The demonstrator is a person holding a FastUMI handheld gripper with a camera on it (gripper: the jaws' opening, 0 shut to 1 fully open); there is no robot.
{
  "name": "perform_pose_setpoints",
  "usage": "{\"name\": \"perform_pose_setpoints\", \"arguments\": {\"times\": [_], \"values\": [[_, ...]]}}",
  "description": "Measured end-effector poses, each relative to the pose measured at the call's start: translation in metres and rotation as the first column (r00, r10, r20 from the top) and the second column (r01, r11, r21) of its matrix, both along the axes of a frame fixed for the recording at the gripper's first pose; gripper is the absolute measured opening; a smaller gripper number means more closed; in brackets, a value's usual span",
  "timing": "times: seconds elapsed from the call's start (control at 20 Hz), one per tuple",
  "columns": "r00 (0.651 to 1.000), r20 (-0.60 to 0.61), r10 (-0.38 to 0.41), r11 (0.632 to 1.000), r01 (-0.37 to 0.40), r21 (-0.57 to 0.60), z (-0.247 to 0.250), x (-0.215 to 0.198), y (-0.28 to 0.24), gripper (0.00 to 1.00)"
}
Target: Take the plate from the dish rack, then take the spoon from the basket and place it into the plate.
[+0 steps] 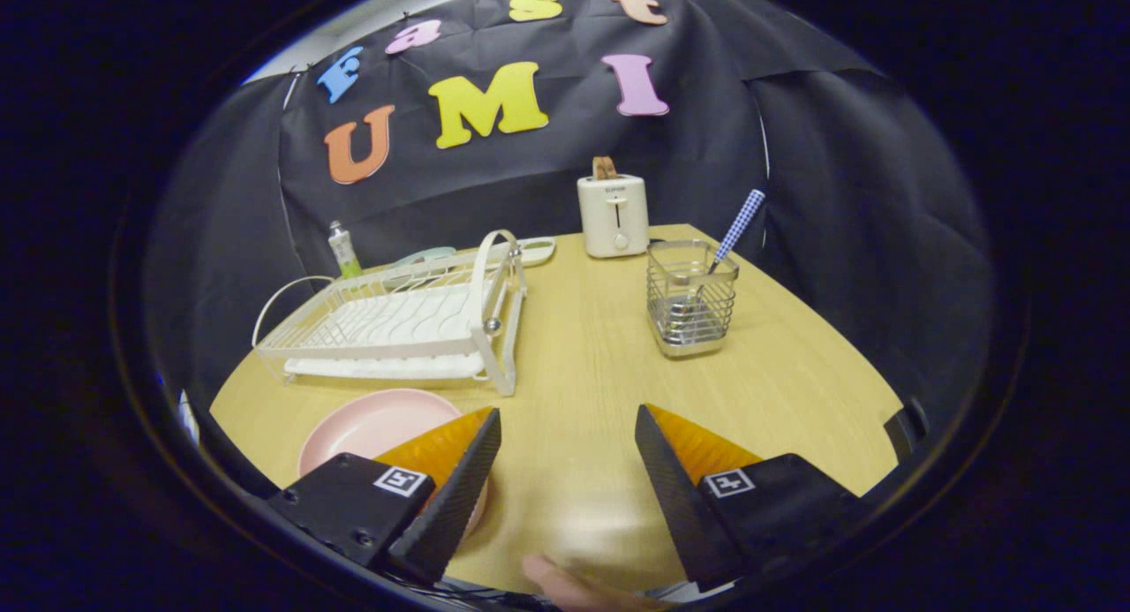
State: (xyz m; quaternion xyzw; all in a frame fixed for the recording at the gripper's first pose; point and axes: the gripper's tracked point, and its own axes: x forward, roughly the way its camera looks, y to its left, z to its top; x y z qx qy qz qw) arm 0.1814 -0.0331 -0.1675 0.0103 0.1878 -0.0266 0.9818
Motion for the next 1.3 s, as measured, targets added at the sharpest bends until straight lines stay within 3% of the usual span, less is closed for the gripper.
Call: {"name": "perform_pose_setpoints", "arguments": {"times": [0.45, 0.65, 0.9, 1.1, 1.3], "values": [[0.960, 0.256, -0.112, 0.992, 0.122, -0.025, 0.069, 0.034, -0.129, 1.00], [0.945, 0.315, -0.084, 0.996, 0.074, 0.045, 0.093, 0.064, -0.148, 0.99], [0.943, 0.328, -0.049, 0.998, 0.056, -0.013, 0.103, 0.111, -0.154, 0.93], [0.947, 0.318, -0.040, 0.999, 0.030, 0.034, 0.108, 0.146, -0.151, 0.82], [0.948, 0.313, -0.058, 0.998, 0.045, 0.050, 0.110, 0.160, -0.149, 0.36]]}}
